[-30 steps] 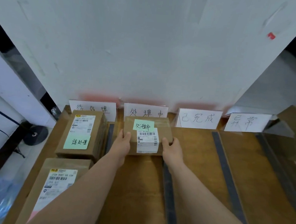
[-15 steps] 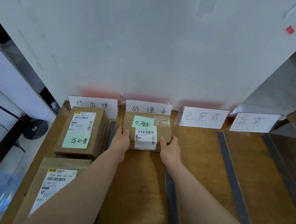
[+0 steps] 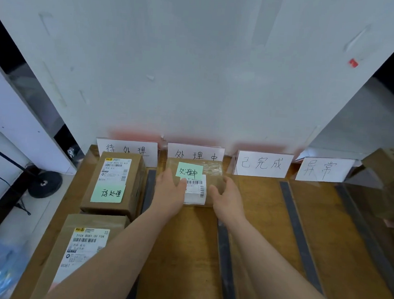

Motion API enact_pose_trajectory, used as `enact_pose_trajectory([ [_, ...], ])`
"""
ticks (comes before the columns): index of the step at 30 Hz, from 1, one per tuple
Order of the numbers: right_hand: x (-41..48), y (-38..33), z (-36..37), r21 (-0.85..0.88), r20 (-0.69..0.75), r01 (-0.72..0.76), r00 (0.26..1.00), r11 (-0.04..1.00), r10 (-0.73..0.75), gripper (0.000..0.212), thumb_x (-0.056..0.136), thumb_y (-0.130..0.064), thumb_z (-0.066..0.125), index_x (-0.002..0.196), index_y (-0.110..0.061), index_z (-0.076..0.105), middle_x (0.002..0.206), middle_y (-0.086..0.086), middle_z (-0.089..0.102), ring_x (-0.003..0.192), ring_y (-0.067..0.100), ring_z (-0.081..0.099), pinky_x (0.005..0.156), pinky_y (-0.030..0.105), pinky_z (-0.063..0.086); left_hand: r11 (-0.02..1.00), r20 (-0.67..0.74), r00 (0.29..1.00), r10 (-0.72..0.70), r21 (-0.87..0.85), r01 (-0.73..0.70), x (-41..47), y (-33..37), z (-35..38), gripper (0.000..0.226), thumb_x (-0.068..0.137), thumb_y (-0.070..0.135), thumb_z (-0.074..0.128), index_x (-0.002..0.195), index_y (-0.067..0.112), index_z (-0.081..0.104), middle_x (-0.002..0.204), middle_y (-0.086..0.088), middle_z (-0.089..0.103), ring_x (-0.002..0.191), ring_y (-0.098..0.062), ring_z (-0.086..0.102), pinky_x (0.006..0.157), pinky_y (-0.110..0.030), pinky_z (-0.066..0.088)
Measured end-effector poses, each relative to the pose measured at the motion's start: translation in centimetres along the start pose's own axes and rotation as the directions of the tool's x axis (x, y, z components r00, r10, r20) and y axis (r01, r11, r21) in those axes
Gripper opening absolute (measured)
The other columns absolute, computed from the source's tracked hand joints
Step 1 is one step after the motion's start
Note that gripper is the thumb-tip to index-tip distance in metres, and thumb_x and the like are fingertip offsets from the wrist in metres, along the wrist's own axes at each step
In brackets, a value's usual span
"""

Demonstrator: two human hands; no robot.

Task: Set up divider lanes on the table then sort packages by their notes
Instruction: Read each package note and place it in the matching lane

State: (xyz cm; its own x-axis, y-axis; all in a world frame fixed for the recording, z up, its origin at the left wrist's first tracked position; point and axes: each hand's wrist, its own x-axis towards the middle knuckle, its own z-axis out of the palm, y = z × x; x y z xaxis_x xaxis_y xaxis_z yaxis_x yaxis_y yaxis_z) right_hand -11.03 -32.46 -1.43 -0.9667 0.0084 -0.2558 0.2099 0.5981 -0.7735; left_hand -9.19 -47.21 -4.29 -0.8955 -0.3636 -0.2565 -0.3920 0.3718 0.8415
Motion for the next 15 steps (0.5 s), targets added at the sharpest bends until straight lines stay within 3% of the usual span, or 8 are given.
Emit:
enact_pose_trajectory([
  [2,-1.3,-1.2,-1.6,-0.097,0.003,0.065,0.998,0.993,-0.065,0.054,0.096,-0.025,0.055,0.145,-0.014,0.036,0.147,0.0,0.043,0.134,0.017,0.04,0.105,0.028,0.035,0.984,0.005,0.994,0.109,0.141,-0.109,-1.3,1.2,-1.2,0.038,0.099,0.025,0.051,0.136,0.019,0.044,0.137,-0.001,0.05,0.122,-0.014,0.049,0.067,-0.005,0.046],
  [6,-5.1,-3.1,-5.5,-0.266,-0.007,0.198,0.978,0.943,-0.207,0.038,0.097,-0.02,0.055,0.134,-0.016,0.048,0.134,0.001,0.053,0.122,0.016,0.049,0.09,0.02,0.036,0.852,0.019,0.95,0.312,0.436,-0.288,-4.8,4.0,-3.3,0.043,0.097,0.033,0.051,0.136,0.019,0.042,0.135,-0.002,0.051,0.122,-0.019,0.048,0.1,-0.032,0.042],
  [8,-7.1,-3.1,-7.3,-0.358,-0.016,0.216,0.971,0.908,-0.237,0.039,0.097,-0.022,0.054,0.135,-0.015,0.047,0.135,0.003,0.051,0.123,0.018,0.047,0.098,0.024,0.038,0.791,0.059,0.933,0.355,0.513,-0.334,-7.1,5.4,-3.7,0.048,0.097,0.038,0.05,0.141,0.022,0.037,0.141,0.0,0.047,0.127,-0.02,0.045,0.108,-0.042,0.039],
  [12,-11.2,-1.2,-10.8,-0.47,-0.069,0.218,0.957,0.855,-0.282,0.043,0.097,-0.025,0.054,0.138,-0.016,0.045,0.142,0.001,0.047,0.133,0.017,0.04,0.112,0.03,0.029,0.738,0.159,0.913,0.375,0.545,-0.398,-12.2,7.6,-2.7,0.056,0.1,0.043,0.042,0.151,0.026,0.026,0.157,0.005,0.029,0.144,-0.018,0.027,0.119,-0.039,0.018],
  [15,-14.3,1.5,-13.6,-0.503,-0.117,0.163,0.96,0.849,-0.253,0.051,0.096,-0.032,0.055,0.143,-0.018,0.041,0.148,-0.001,0.043,0.139,0.017,0.035,0.118,0.034,0.026,0.692,0.227,0.878,0.421,0.545,-0.473,-15.4,8.4,-0.6,0.057,0.099,0.048,0.041,0.151,0.028,0.027,0.156,0.006,0.031,0.145,-0.016,0.027,0.12,-0.039,0.016],
])
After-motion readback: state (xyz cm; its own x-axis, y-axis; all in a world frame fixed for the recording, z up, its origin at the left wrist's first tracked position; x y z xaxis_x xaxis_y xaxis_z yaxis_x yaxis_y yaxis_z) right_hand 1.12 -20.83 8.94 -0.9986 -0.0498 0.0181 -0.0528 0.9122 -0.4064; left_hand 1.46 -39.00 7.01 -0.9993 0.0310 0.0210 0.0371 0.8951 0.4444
